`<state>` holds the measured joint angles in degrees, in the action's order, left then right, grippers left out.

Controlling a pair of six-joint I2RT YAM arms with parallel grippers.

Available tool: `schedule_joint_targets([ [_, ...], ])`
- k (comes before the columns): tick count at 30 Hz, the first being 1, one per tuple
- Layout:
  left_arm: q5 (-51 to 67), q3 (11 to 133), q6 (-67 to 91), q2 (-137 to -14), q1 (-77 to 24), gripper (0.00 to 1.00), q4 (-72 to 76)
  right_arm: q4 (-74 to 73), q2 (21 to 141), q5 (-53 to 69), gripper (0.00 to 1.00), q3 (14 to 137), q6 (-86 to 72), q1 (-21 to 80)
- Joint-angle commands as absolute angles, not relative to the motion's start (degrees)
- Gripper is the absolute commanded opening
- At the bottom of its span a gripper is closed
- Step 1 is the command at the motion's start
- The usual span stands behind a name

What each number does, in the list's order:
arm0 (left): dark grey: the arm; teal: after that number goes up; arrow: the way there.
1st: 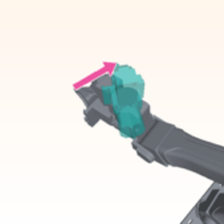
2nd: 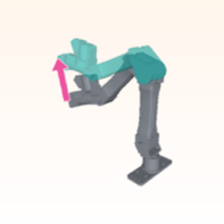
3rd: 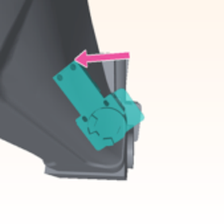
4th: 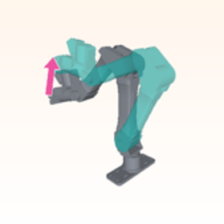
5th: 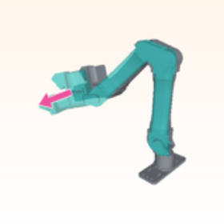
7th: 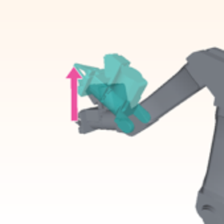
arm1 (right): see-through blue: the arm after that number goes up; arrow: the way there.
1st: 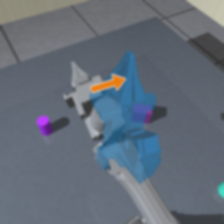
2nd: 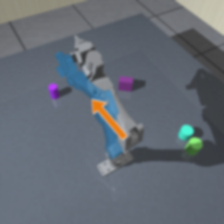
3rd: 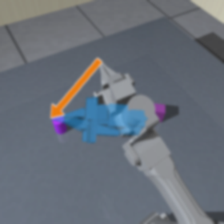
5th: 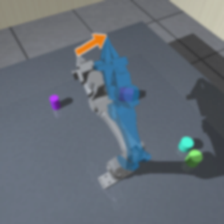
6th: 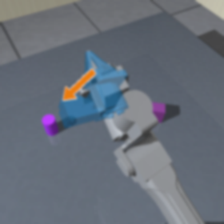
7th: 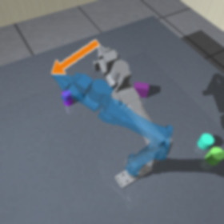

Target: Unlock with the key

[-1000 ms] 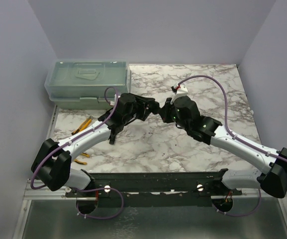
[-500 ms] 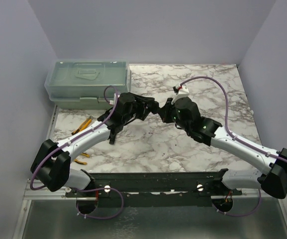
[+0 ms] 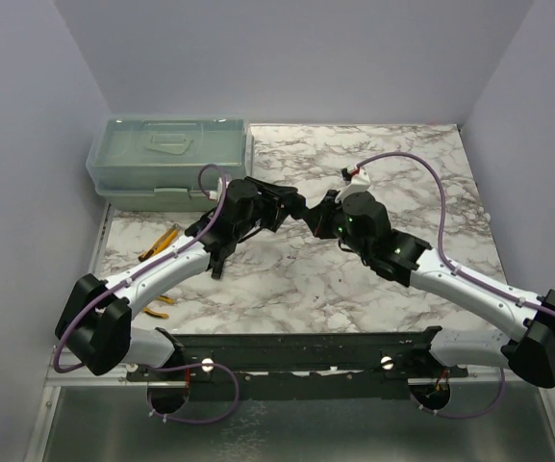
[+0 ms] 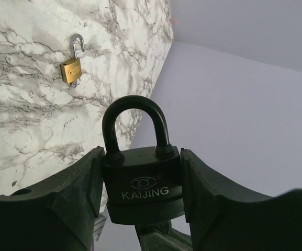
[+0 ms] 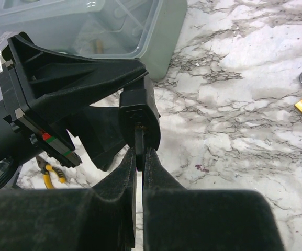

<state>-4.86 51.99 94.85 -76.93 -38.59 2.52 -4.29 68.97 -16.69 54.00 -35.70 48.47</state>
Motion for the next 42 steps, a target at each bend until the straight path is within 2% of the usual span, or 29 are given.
schedule_joint_targets([
  [1, 1.4, 52.7, 93.7, -72.7, -40.9, 0.0, 10.8, 2.3, 68.8, -15.2, 0.0, 52.9, -39.9, 48.2],
  [16, 0.9, 52.2, 91.4, -71.3, -41.2, 0.0, 12.9, 6.2, 66.6, -14.1, 0.0, 48.5, -49.5, 46.7],
  [42, 0.4, 52.1, 88.7, -70.7, -42.3, 0.0, 15.8, 14.7, 66.8, -2.2, 0.0, 41.6, -62.7, 40.2],
])
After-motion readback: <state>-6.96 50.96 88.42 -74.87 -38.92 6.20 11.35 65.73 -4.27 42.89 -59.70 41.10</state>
